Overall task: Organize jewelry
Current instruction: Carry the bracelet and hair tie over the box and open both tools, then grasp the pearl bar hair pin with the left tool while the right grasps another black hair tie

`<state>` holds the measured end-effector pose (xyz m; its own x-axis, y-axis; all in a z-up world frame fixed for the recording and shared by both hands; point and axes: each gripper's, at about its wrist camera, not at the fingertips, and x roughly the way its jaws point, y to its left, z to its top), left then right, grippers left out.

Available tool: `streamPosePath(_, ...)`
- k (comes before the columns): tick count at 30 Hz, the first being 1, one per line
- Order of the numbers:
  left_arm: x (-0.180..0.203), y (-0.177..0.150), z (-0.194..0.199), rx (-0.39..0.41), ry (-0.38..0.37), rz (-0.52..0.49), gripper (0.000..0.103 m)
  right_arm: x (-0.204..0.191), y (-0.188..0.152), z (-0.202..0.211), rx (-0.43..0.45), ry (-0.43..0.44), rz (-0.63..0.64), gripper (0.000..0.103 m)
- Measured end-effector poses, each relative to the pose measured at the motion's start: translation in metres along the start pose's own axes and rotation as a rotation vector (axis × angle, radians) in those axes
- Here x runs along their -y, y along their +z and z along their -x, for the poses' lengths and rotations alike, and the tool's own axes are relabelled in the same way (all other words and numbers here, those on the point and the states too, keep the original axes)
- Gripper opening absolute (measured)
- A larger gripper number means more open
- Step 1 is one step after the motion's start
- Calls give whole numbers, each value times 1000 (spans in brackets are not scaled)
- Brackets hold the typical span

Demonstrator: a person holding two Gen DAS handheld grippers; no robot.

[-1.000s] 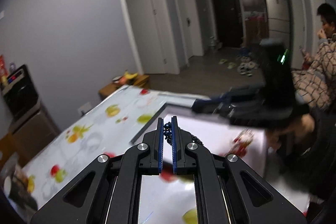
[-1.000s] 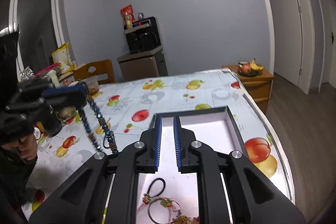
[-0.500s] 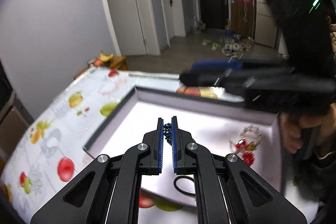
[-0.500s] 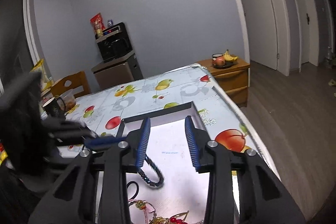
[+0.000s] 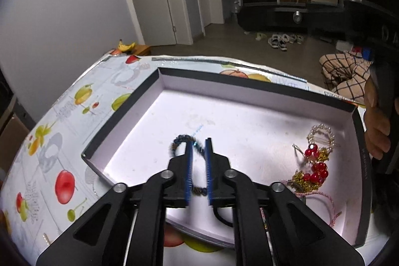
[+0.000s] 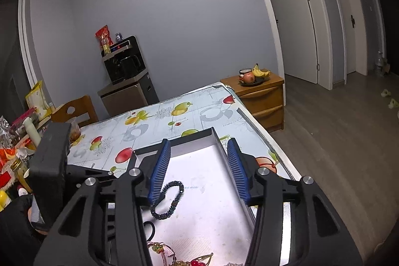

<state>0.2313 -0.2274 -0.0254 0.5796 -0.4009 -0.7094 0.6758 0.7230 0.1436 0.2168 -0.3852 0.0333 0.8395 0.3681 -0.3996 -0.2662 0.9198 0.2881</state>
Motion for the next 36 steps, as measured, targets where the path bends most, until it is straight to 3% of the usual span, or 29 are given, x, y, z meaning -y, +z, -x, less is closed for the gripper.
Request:
streamPosePath(1, 0, 0, -2, -2, 2, -2, 25, 1, 0, -1, -2, 1, -6, 50)
streamPosePath(4, 0, -1, -2, -5, 2, 0, 32, 1, 0, 0, -3, 1, -5, 57)
streamPosePath(7, -3, 0, 4, 19, 24, 20, 61, 1, 0, 0, 3, 1, 7, 63)
streamPosePath(9, -8, 1, 8, 24, 31, 45, 63, 0, -1, 2, 11, 7, 11, 66)
streamPosePath(11, -12, 0, 12, 29, 51, 58, 77, -1, -1, 3, 19, 18, 12, 75)
streamPosePath(13, -20, -2, 16, 38, 84, 78, 83, -1, -1, 5, 28, 26, 10, 89)
streamPosePath(14, -26, -4, 18, 38, 99, 96, 87, -2, -1, 5, 30, 31, 10, 92)
streamPosePath(16, -37, -10, 23, 34, 122, 132, 89, -4, -1, 7, 37, 37, 12, 98)
streamPosePath(23, -92, -47, 48, 20, 242, 265, 93, -20, -3, 6, 38, 21, 74, 98)
streamPosePath(28, -143, -85, 68, -12, 339, 351, 94, -37, -1, 0, 19, 93, 46, 98)
streamPosePath(32, -183, -116, 81, -49, 394, 458, 94, -84, 7, 1, -1, 187, 99, 98)
streamPosePath(36, -207, -137, 86, -64, 354, 543, 94, -134, 19, -1, -15, 257, 168, 98)
